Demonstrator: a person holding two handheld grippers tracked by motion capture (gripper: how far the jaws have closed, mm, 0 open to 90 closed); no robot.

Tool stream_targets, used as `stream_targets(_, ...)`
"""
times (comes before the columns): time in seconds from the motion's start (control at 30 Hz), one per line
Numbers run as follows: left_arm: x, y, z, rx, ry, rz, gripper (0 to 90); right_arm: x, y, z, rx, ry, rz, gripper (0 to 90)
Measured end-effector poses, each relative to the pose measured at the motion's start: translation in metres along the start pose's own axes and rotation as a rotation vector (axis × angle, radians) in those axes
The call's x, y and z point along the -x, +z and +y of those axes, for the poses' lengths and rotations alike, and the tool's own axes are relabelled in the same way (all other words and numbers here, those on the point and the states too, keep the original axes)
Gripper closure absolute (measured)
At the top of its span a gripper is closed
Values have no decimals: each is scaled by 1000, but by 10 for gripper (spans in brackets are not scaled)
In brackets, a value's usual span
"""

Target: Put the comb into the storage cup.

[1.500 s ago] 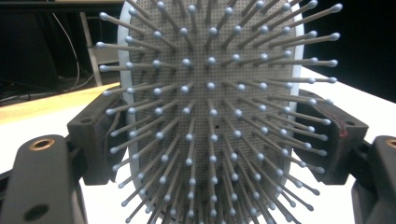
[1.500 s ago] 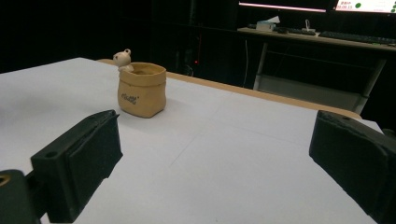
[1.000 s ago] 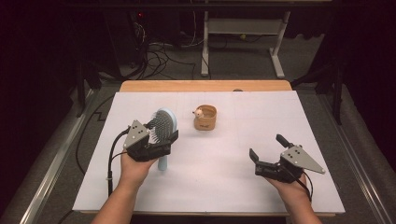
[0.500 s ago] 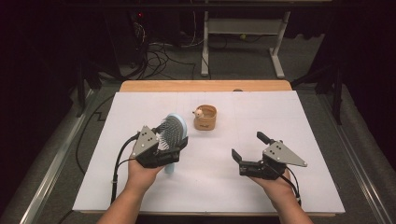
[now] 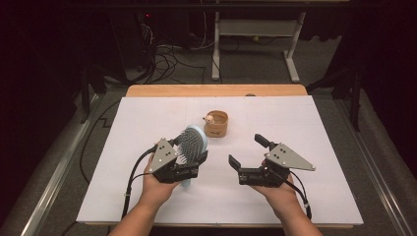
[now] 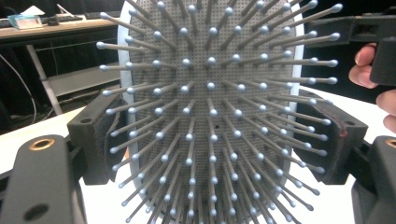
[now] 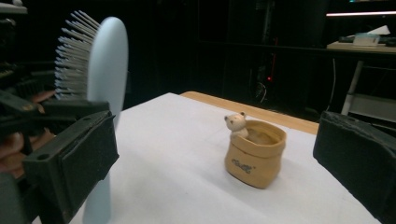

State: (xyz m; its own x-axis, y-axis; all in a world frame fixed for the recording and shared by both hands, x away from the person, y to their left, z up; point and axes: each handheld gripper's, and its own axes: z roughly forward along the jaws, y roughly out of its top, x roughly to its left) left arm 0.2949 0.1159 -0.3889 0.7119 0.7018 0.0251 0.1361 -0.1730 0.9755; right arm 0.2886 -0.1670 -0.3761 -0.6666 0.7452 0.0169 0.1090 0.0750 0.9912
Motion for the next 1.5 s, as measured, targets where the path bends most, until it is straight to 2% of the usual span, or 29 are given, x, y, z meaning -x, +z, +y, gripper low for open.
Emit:
stream_targets(0.13,5,2,-1,-1,12,-17,206,-8,5,6,1,7,28,6)
stream_targets(0.4,12,6,-2,-2,15,-19,206,-24,13,17,13,1,75,9)
stream_targets(0.7,19,7,-2,2,30,-25,206,-37,26,23,3,11,111,26)
stream_targets(1.0,22,9,-3,5,37,-21,206,-42,35,25,-8,23,138,79)
stream_targets(1.3,23,10,-4,4,40,-11,206,-40,41,25,-25,71,161,173)
stream_targets(1.5,25,9,-3,4,53,-7,206,-44,45,27,-35,82,184,255)
